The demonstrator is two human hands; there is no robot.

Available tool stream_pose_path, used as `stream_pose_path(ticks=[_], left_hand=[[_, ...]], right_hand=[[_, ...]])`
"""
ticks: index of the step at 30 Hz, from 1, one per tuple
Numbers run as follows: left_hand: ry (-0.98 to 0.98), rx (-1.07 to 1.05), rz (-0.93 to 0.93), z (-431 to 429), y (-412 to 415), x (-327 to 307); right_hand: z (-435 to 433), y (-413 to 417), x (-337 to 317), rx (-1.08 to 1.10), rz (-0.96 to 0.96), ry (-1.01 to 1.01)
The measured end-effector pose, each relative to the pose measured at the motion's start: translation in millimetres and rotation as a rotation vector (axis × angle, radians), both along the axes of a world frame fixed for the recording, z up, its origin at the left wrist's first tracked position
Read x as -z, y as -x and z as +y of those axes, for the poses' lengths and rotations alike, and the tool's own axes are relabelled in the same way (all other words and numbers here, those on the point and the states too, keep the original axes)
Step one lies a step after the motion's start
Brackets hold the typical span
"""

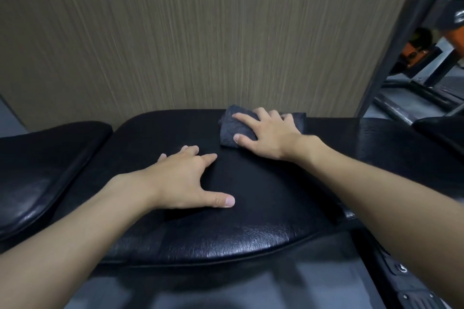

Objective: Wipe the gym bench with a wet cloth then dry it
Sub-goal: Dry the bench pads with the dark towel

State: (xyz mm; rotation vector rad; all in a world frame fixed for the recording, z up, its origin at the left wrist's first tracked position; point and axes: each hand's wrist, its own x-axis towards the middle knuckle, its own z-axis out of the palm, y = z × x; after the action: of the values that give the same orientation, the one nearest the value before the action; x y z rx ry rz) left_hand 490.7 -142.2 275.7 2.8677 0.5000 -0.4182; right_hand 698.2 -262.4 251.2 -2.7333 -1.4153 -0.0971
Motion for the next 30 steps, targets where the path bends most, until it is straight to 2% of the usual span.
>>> stream_pose_path(ticks=[9,14,16,20,24,30], left_hand=[[0.066,-0.009,-0.055,0.5,11.2,0.1],[0.099,0.005,-0.161,0.9,2.3,-4.4],[0.119,0.037,-0.209,-2.1,-7.3,-5.3],[0.131,0.045,-0.147,-4.6,-18.7,-7.4],[0.032,0.08,-0.157,-15.6,-19.4,-14.0],[-0.074,0.106,0.022,-27.4,-20.9,-6.3]], right_hand=[[-100.3,103.7,-2.2,-0.12,-0.045,-0.009],[-119.8,117.5,-10.3,-0.163,0.012,0.013],[-114.6,111.2,-8.4,-0.167,-0.011,0.001],[-94.2,77.1,-3.0,-0.125,-0.038,-0.005],[-62.3,19.6,-3.3,-0.046,-0.025,-0.004],[-17.2,-58.7,-1.8,0.104,0.02,0.002]])
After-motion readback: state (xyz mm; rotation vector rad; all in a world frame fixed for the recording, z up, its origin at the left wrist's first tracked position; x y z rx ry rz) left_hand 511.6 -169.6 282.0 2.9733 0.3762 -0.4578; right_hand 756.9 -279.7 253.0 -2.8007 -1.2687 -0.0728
